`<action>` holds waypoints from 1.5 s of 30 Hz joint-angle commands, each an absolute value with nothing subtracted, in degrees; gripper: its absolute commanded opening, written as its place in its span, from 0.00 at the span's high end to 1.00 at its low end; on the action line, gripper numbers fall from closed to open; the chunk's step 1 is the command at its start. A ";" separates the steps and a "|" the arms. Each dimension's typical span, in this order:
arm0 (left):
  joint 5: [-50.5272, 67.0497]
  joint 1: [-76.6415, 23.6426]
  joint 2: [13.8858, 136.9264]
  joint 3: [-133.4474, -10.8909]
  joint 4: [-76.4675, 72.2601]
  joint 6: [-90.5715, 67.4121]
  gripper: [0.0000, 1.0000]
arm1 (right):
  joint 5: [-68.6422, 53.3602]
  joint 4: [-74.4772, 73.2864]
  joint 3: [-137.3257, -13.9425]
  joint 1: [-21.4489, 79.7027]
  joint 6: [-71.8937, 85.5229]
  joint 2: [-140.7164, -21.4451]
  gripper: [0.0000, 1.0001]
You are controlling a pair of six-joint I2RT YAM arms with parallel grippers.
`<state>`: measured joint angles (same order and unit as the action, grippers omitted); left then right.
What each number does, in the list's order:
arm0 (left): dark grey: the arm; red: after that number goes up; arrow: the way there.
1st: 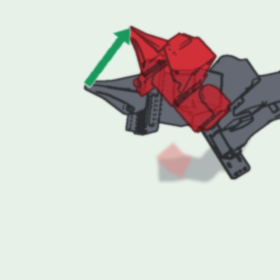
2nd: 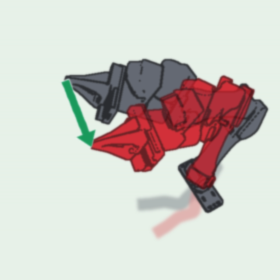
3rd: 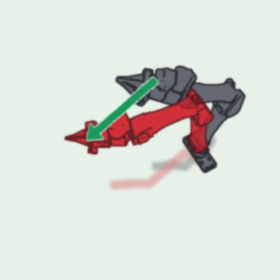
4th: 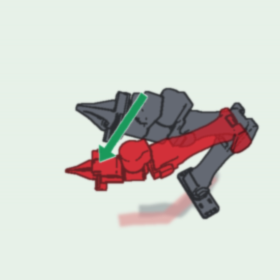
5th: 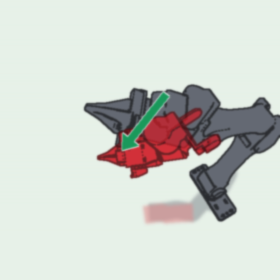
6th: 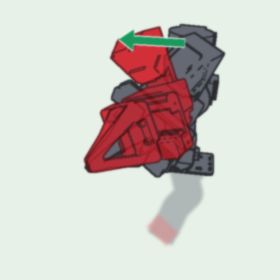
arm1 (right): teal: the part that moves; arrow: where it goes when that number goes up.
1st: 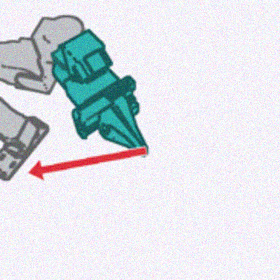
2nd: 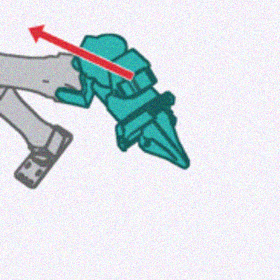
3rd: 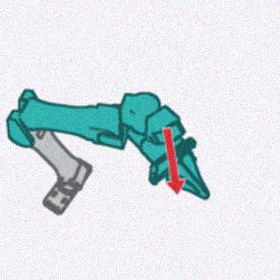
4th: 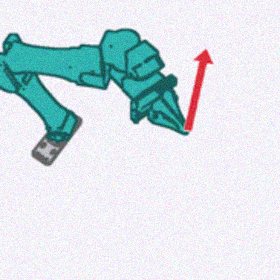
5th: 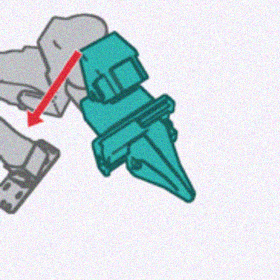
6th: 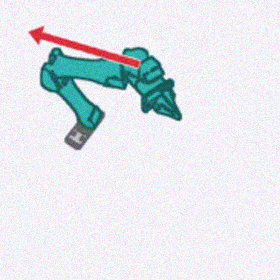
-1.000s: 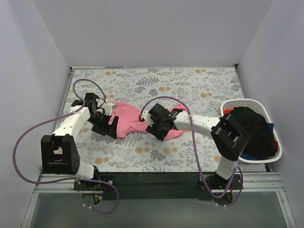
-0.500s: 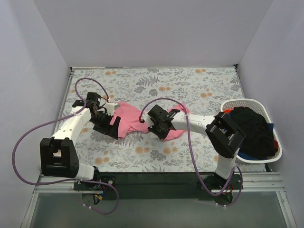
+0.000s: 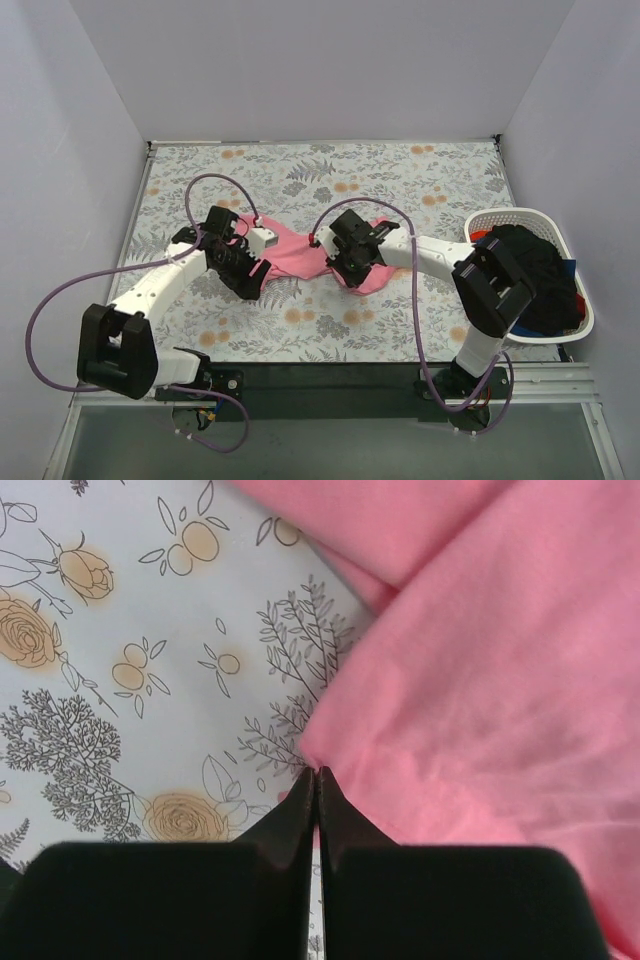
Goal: Fold and stack the t-shirts
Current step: Flatten the tshirt out
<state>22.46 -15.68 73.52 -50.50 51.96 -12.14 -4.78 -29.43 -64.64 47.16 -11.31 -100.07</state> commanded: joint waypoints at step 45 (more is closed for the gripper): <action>0.70 -30.14 84.11 -50.89 37.80 -31.99 0.54 | -13.62 -35.33 -61.52 35.33 -14.50 -87.98 0.99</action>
